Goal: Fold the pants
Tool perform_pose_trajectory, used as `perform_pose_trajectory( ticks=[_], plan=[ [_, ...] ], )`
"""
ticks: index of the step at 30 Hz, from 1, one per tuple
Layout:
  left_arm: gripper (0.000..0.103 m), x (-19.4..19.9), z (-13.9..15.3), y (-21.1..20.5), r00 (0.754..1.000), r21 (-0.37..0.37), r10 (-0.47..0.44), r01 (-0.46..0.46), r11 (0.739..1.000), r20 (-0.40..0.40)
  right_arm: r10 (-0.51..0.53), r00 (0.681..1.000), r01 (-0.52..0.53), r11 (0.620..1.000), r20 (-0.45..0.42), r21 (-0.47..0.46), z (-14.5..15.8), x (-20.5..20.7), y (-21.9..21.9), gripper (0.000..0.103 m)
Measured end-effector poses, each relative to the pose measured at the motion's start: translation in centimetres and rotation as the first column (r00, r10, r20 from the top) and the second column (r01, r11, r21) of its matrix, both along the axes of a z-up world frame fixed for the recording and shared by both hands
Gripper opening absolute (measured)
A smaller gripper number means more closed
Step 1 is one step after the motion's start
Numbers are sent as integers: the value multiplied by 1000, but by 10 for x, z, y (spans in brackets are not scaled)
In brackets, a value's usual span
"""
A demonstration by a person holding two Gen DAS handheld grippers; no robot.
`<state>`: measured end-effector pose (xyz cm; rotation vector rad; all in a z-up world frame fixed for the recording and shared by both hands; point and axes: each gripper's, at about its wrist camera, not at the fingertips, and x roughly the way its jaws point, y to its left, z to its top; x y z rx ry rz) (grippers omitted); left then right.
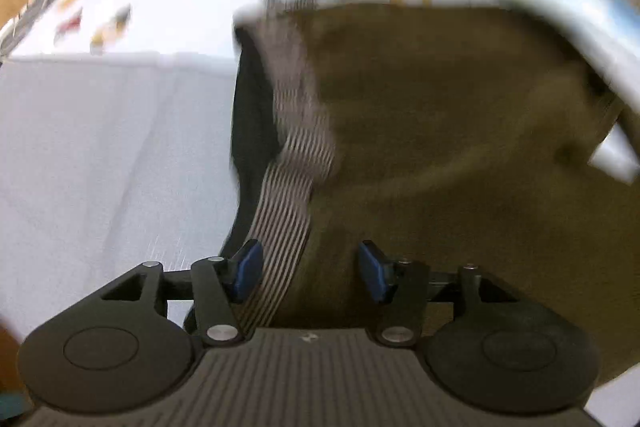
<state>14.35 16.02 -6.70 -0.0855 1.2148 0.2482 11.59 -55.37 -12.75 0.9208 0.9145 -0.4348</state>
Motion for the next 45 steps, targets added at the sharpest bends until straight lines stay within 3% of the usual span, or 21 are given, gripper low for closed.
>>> perform_pose_trajectory(
  ticks=[2, 4, 6, 12, 14, 16, 22, 27, 31, 35, 38, 40, 42, 45],
  plan=[
    [62, 3, 4, 3, 999, -16, 11, -10, 1000, 49, -38, 998, 38, 999, -40, 10, -16, 8, 0, 33],
    [75, 4, 1, 4, 999, 20, 6, -7, 1000, 43, -72, 996, 73, 997, -57, 15, -24, 16, 1, 35],
    [76, 7, -7, 7, 1000, 61, 17, -18, 998, 1, -91, 995, 90, 996, -51, -14, -24, 24, 7, 35],
    [82, 7, -18, 24, 998, 8, 43, -43, 999, -48, -76, 995, 68, 990, -63, -125, -21, 39, 24, 35],
    [82, 8, -23, 29, 998, -1, 35, -35, 999, -49, -56, 996, 43, 984, -67, -173, -23, 46, 26, 19],
    [76, 8, -24, 31, 999, -13, 20, -21, 1000, -45, -41, 998, 31, 979, -45, -200, -21, 42, 27, 12],
    [54, 10, -24, 30, 999, -9, -44, 44, 999, -30, 29, 988, 26, 938, 154, -344, 43, 15, 26, 10],
    [47, 5, -17, 25, 998, 11, -68, 68, 998, -14, -92, 978, 155, 919, 186, -363, 71, -48, -13, 9],
    [45, -1, -13, 23, 995, 19, -99, 99, 995, -5, -244, 966, 255, 871, 81, -420, 69, -100, -64, 9],
    [45, -5, -10, 27, 994, 8, -105, 105, 994, -3, -297, 949, 255, 920, -107, -298, 32, -132, -104, 9],
    [46, -5, -9, 30, 996, 2, -93, 93, 996, -7, -245, 954, 205, 954, -174, -217, 13, -132, -107, 15],
    [49, -6, -8, 30, 997, 0, -83, 83, 997, -7, -206, 957, 157, 959, -203, -235, 8, -128, -101, 17],
    [56, -5, -10, 37, 999, -23, -45, 45, 999, -14, -192, 956, 136, 960, -220, -245, 6, -126, -98, 29],
    [59, -3, -15, 50, 999, -83, 10, -13, 996, -36, -185, 953, 130, 965, -239, -229, 0, -121, -101, 31]
  ],
)
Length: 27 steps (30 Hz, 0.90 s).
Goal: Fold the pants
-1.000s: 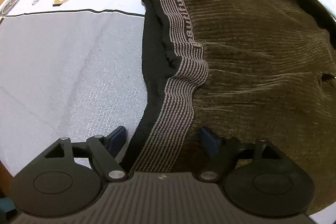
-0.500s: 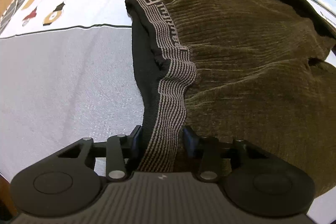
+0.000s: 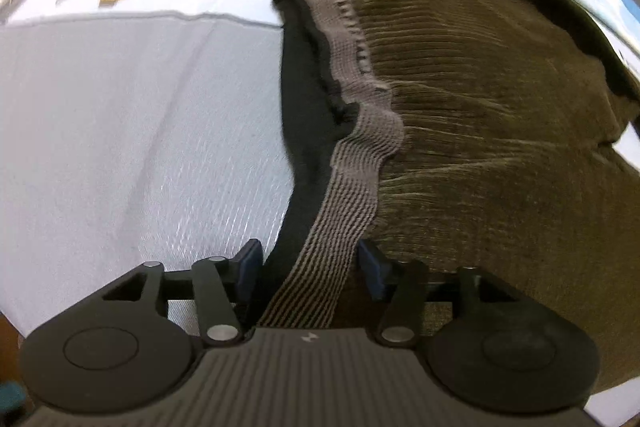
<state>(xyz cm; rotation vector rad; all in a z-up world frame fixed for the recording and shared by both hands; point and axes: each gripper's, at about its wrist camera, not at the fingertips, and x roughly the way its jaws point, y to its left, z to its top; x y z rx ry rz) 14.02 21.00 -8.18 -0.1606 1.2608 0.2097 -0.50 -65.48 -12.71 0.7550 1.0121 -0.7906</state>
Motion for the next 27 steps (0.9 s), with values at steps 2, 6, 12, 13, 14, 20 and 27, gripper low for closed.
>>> perform_pose_trajectory(
  ticks=[2, 6, 12, 13, 14, 20, 27],
  plan=[
    [58, 0, -2, 4, 1000, -21, 2, -2, 1000, -7, 27, 999, -28, 999, -23, -23, 0, 10, 3, 29],
    [42, -4, 1, -4, 997, 20, -79, 79, 997, 7, 96, 995, -98, 989, -20, -110, 8, 23, 10, 9],
    [9, -15, 19, 6, 996, -3, -75, 75, 997, 47, 172, 982, -154, 968, 82, -198, 34, 27, 22, 8],
    [9, -17, 20, 7, 995, -3, -86, 86, 996, 43, 186, 980, -166, 964, 77, -207, 35, 27, 25, 8],
    [9, -19, 20, 7, 995, 0, -97, 97, 995, 39, 194, 979, -176, 962, 69, -211, 35, 27, 26, 8],
    [9, -21, 19, 5, 991, 20, -130, 131, 991, -19, 155, 986, -143, 973, 56, -179, 30, 17, 14, 8],
    [17, -10, 28, -11, 985, 136, -165, 172, 976, -58, 179, 983, -181, 969, -29, -170, 17, 21, 14, 9]
  ],
)
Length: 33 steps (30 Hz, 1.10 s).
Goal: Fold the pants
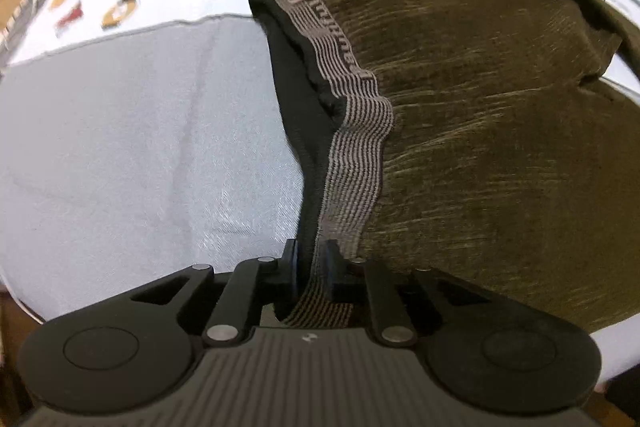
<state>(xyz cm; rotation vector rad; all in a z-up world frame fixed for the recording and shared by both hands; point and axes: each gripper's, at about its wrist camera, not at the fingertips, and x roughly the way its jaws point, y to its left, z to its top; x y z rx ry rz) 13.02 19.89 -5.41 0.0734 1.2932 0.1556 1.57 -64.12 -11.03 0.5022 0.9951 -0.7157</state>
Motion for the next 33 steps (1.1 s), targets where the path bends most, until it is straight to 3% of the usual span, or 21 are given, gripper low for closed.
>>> perform_pose_trajectory(
  ticks=[2, 5, 7, 9, 10, 12, 15, 17, 19, 21, 22, 25, 29, 33],
  plan=[
    [17, 1, 10, -4, 999, 19, -1, 0, 1000, 47, 7, 1000, -7, 1000, -13, 3, -2, 1, -1, 9],
    [20, 3, 21, -7, 995, -51, -5, 10, 999, 101, 18, 1000, -18, 1000, 2, 11, 2, 1, 0, 10],
    [39, 4, 17, -12, 997, -65, -18, 23, 998, 75, 22, 1000, -22, 999, -16, 36, -3, 2, -1, 21],
    [53, 5, 8, -17, 999, -26, -38, 39, 999, 34, 7, 999, -4, 998, -45, 63, -11, 2, -4, 31],
    [53, 6, 3, -19, 999, -1, -45, 45, 999, 10, -3, 999, 7, 997, -47, 79, -12, 0, -6, 33],
    [53, 4, -4, -12, 999, 18, -32, 32, 999, -24, -26, 999, 31, 993, -40, 112, -17, -1, -10, 33],
    [54, 0, -12, 1, 999, -14, -3, 3, 1000, -42, -30, 999, 34, 992, -39, 117, -21, -1, -9, 33],
    [53, -1, -16, 5, 999, -38, -19, 17, 999, -39, -2, 999, 6, 996, -45, 91, -21, 2, -5, 25],
    [30, -3, -18, 7, 998, -75, -59, 57, 996, -25, 17, 999, -14, 998, -42, 61, -18, 4, -2, 8],
    [20, -6, -18, 1, 994, -58, -108, 107, 993, -9, 8, 1000, -7, 999, -25, 46, -13, 4, -1, 7],
    [14, -10, -17, -7, 987, -9, -161, 161, 987, 1, -3, 1000, 4, 1000, -19, 30, -9, 2, -2, 6],
    [11, -17, -15, -21, 972, 56, -236, 235, 970, 9, -64, 997, 64, 998, -45, -17, -5, -4, -7, 5],
    [10, -15, -14, -12, 980, 35, -201, 201, 979, 3, -65, 992, 66, 998, -104, 5, -15, -3, -5, 5],
    [21, -8, -12, -8, 986, 29, -168, 168, 985, -2, -61, 997, 60, 998, -39, -33, 0, 1, 0, 6]
  ],
)
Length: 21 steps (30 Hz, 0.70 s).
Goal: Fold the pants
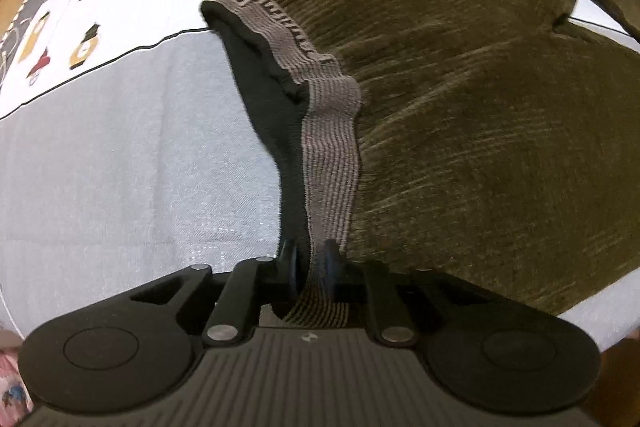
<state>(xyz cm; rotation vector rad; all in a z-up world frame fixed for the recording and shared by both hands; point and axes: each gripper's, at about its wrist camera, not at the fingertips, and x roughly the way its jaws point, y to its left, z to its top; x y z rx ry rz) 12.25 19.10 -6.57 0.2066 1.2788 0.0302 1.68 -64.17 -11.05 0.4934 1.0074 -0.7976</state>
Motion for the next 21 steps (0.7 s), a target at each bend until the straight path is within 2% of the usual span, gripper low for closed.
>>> perform_pose_trajectory(
  ticks=[2, 5, 7, 10, 13, 16, 17, 19, 21],
  plan=[
    [21, 4, 5, 1, 1000, 12, 18, -18, 1000, 21, -24, 999, 26, 998, 32, -53, 12, 0, 3, 12],
    [24, 6, 25, -6, 995, 27, 37, -40, 999, 98, -12, 996, 29, 981, 88, -192, 32, 2, 11, 21],
    [27, 10, 40, -15, 987, 30, 59, -64, 998, 151, 11, 989, 23, 974, 145, -226, 43, 6, 18, 23],
    [35, 20, 71, -42, 962, 2, 67, -70, 998, 264, 64, 967, -24, 986, 246, -164, 52, 18, 30, 23],
    [35, 31, 93, -76, 926, -68, 68, -46, 997, 371, 122, 932, -116, 993, 340, -35, 53, 36, 43, 24],
    [34, 44, 99, -118, 907, -112, 46, 1, 994, 419, 146, 908, -196, 977, 393, 88, 47, 55, 58, 25],
    [30, 48, 100, -133, 901, -130, 32, 27, 991, 432, 156, 904, -222, 967, 398, 125, 41, 64, 64, 27],
    [7, 57, 99, -162, 893, -166, -10, 95, 982, 451, 172, 904, -253, 953, 391, 167, 30, 82, 79, 28],
    [1, 66, 93, -188, 897, -181, -59, 153, 972, 439, 172, 915, -262, 941, 366, 213, 16, 99, 90, 29]
  ],
)
